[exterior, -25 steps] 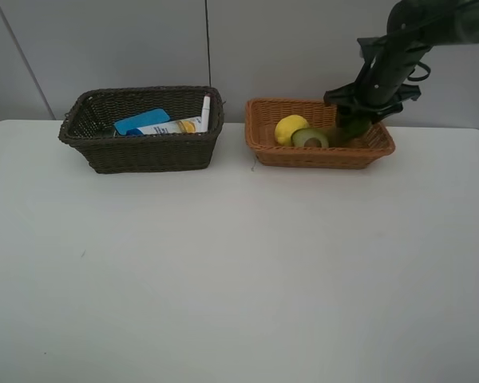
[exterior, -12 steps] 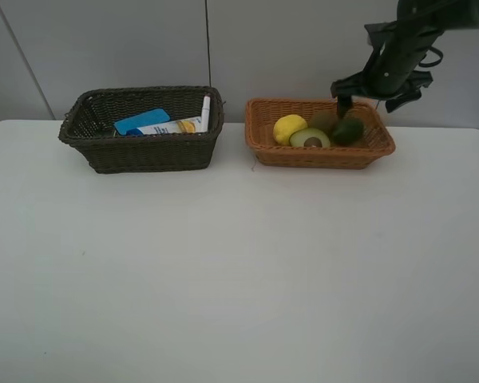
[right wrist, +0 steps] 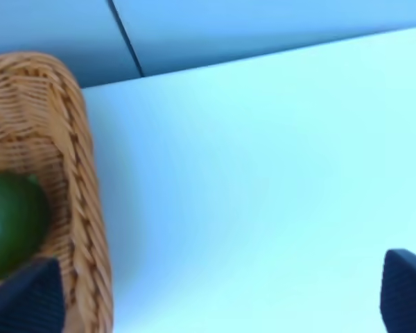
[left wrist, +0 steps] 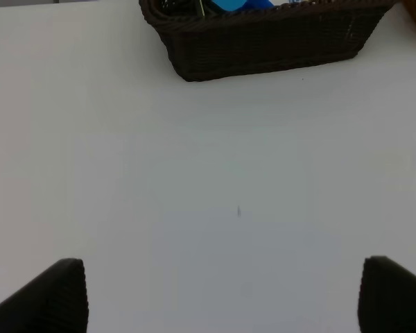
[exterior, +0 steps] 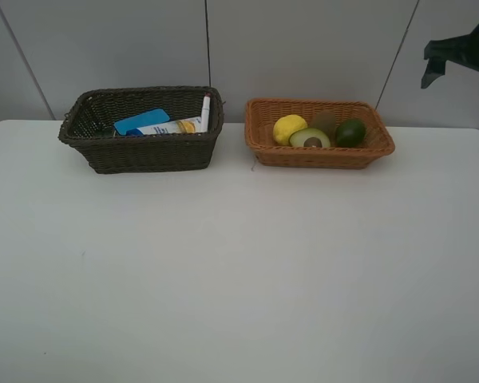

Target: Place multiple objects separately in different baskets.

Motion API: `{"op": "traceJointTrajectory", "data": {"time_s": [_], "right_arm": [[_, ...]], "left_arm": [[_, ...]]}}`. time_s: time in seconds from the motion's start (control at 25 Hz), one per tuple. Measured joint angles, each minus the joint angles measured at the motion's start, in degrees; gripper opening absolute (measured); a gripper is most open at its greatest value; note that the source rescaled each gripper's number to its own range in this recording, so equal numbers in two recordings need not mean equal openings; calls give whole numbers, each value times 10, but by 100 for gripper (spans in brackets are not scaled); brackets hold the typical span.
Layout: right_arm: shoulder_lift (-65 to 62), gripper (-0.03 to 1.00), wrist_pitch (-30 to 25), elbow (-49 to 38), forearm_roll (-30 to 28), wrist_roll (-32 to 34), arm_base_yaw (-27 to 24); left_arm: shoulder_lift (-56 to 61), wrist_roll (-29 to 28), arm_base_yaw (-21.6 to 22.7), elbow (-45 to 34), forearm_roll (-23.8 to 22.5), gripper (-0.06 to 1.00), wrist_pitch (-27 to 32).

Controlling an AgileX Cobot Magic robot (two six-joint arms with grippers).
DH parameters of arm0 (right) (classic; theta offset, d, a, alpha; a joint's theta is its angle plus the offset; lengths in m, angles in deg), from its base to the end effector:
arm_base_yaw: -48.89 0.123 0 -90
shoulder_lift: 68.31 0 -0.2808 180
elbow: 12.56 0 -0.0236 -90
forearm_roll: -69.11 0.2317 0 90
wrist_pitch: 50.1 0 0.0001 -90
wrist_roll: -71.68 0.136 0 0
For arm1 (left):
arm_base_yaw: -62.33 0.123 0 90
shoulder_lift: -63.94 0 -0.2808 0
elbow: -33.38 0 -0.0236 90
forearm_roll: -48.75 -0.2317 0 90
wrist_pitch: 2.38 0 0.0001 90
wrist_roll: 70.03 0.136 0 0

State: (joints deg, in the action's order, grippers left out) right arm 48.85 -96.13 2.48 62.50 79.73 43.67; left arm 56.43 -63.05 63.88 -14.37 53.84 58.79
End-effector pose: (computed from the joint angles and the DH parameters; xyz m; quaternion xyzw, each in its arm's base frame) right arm 0.4287 -0.0505 0.2323 0.0840 0.9567 -0.0441 0.2751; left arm 0.0203 -0.0100 0.2509 0.0425 0.8481 -0.0051 0.5281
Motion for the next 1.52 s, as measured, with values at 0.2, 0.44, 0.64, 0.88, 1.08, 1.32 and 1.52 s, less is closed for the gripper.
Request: {"op": "traceJointTrajectory", "data": {"time_s": [0.2, 0.44, 0.64, 0.88, 1.08, 1.32, 1.52], "right_arm": [[-153, 100, 52, -166, 5, -9, 4], [-380, 100, 99, -356, 5, -9, 58], [-573, 100, 88, -496, 5, -7, 119], [-821, 100, 33, -598, 9, 15, 137], [-976, 100, -31, -625, 10, 16, 137], [-1092, 100, -40, -625, 11, 16, 138], [-1095, 100, -48, -625, 28, -1, 138]], "left_arm": [[0, 0, 0, 0, 0, 100, 0], [0, 0, 0, 0, 0, 100, 0], [0, 0, 0, 0, 0, 100, 0], [0, 0, 0, 0, 0, 100, 0], [0, 0, 0, 0, 0, 100, 0], [0, 0, 0, 0, 0, 100, 0], [0, 0, 0, 0, 0, 100, 0]]}}
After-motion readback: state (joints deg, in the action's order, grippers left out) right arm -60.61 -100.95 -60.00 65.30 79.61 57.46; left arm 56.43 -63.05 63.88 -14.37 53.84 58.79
